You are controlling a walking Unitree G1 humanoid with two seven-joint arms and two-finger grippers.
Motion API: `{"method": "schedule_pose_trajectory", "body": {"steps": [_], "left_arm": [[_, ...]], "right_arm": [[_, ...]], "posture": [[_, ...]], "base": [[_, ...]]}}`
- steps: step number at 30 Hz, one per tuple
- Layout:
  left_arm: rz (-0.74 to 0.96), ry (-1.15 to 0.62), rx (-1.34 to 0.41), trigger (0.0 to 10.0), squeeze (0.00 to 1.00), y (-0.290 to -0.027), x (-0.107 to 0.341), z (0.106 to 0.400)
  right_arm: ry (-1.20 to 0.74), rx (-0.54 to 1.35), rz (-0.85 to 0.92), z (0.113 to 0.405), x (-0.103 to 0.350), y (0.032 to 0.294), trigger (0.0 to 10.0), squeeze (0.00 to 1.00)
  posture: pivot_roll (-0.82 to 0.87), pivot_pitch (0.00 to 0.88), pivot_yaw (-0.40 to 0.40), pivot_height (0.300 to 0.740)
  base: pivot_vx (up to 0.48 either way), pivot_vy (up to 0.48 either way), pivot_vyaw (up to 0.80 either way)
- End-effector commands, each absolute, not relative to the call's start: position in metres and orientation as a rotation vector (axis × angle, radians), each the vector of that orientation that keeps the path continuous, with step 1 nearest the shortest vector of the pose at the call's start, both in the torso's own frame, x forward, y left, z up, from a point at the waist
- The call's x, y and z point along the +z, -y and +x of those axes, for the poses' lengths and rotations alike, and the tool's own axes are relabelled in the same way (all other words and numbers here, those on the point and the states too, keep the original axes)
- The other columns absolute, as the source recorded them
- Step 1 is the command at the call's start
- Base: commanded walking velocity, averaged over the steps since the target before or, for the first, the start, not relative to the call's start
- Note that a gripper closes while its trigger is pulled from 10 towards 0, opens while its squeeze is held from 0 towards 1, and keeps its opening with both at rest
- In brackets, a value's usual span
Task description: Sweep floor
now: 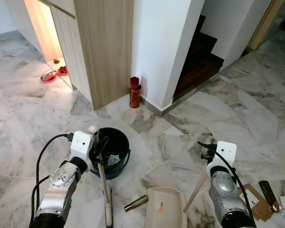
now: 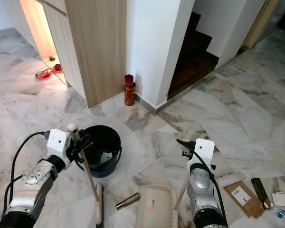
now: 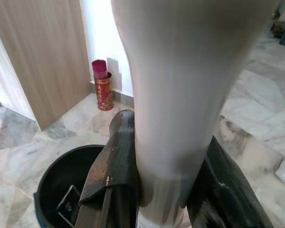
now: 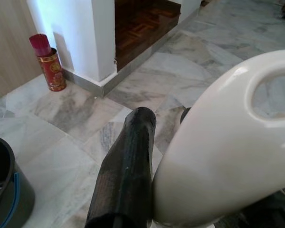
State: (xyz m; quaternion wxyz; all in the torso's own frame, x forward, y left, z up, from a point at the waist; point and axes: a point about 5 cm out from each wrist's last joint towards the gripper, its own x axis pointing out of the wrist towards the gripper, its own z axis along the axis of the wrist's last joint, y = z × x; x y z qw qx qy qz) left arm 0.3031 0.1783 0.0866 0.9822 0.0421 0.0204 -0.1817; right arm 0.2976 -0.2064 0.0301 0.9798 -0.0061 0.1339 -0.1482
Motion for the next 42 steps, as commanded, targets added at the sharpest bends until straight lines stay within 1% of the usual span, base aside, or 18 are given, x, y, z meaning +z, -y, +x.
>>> {"method": "schedule_pose_trajectory", "body": {"steps": [1,8,14,20,27,34,38,40,42], "left_arm": [[0.054,-0.049,-0.359,10.0,0.0,-0.177,0.083,0.305],[-0.036,-0.052,-0.343,10.0,0.0,-0.176,0.083,0.315],[-0.062,-0.056,-0.363,10.0,0.0,-0.172,0.084,0.318],[-0.146,-0.014,-0.345,10.0,0.0,-0.171,0.093,0.328],[-0.191,0.02,-0.358,10.0,0.0,-0.167,0.103,0.337],[-0.266,0.046,-0.359,10.0,0.0,-0.168,0.109,0.341],[-0.259,0.075,-0.341,10.0,0.0,-0.173,0.114,0.34],[-0.219,0.136,-0.344,10.0,0.0,-0.178,0.128,0.338],[-0.197,0.161,-0.356,10.0,0.0,-0.179,0.135,0.336]], "right_arm": [[-0.247,-0.305,-0.022,0.3,0.036,0.21,10.0,0.0],[-0.243,-0.306,-0.024,0.301,0.038,0.212,10.0,0.0],[-0.234,-0.303,-0.018,0.304,0.041,0.21,10.0,0.0],[-0.23,-0.296,0.006,0.307,0.042,0.208,10.0,0.0],[-0.222,-0.229,0.055,0.313,0.045,0.197,10.0,0.0],[-0.218,-0.213,0.065,0.315,0.046,0.191,10.0,0.0],[-0.219,-0.208,0.069,0.315,0.045,0.19,10.0,0.0],[-0.221,-0.207,0.068,0.314,0.044,0.19,10.0,0.0],[-0.223,-0.207,0.067,0.314,0.043,0.191,10.0,0.0]], "posture": [[0.1,0.113,-0.117,0.74],[0.09,0.115,-0.12,0.74],[0.09,0.113,-0.122,0.74],[0.09,0.11,-0.124,0.74],[0.09,0.094,-0.12,0.74],[0.1,0.073,-0.115,0.74],[0.1,0.063,-0.113,0.74],[0.1,0.059,-0.109,0.74],[0.1,0.059,-0.109,0.74]], "base": [[0.0,0.0,0.0],[0.0,0.0,0.0],[0.0,0.0,0.0],[0.0,0.0,0.0],[0.0,0.0,0.0],[0.0,0.0,0.0],[0.0,0.0,0.0],[0.0,0.0,0.0],[0.0,0.0,0.0]]}}
